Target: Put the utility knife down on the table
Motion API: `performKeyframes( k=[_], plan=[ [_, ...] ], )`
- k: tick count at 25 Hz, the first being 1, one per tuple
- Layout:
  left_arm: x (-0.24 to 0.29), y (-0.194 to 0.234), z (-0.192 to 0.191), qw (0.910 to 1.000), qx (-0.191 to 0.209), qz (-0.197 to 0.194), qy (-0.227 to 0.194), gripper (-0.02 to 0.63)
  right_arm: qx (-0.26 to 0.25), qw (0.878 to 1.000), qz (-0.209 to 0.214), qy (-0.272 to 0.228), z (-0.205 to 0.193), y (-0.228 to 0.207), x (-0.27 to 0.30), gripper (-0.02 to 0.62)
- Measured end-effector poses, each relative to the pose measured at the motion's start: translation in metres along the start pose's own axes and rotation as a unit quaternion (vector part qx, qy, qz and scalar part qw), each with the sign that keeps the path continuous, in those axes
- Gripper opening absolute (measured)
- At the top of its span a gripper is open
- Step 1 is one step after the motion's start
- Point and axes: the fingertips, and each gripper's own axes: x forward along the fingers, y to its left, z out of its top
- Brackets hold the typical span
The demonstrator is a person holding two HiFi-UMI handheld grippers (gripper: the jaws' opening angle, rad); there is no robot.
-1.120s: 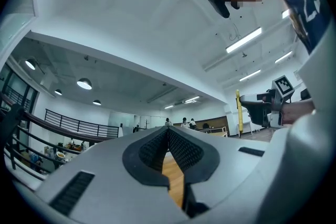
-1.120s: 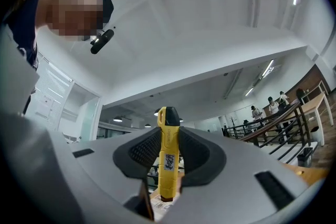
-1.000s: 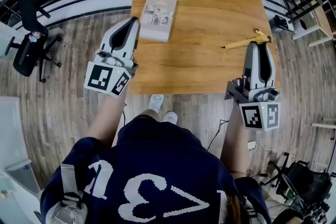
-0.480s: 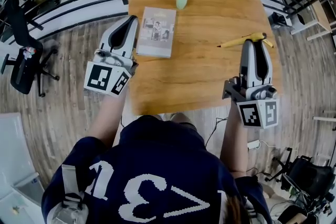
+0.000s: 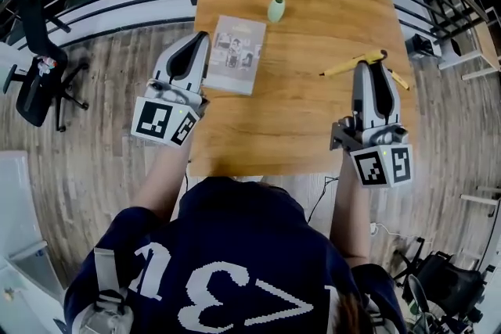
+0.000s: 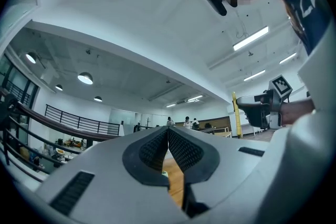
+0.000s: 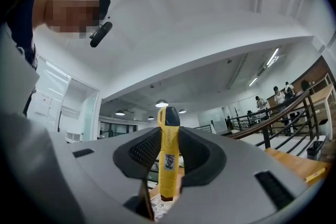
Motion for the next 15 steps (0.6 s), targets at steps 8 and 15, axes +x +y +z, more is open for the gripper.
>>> performKeyframes(
  k=[8, 15],
  plan=[
    [-0.005, -0.006, -0.034, 0.9993, -0.010, 0.015, 0.033, 0.015, 0.031, 0.997, 0.013, 0.075, -0.068, -0.019, 0.009, 0.115],
    [-0.014, -0.005, -0.068, 0.9970, -0.022, 0.027, 0.069, 0.015, 0.073, 0.981, 0.004, 0.177, -0.169, -0.037, -0.001, 0.115]
  ],
)
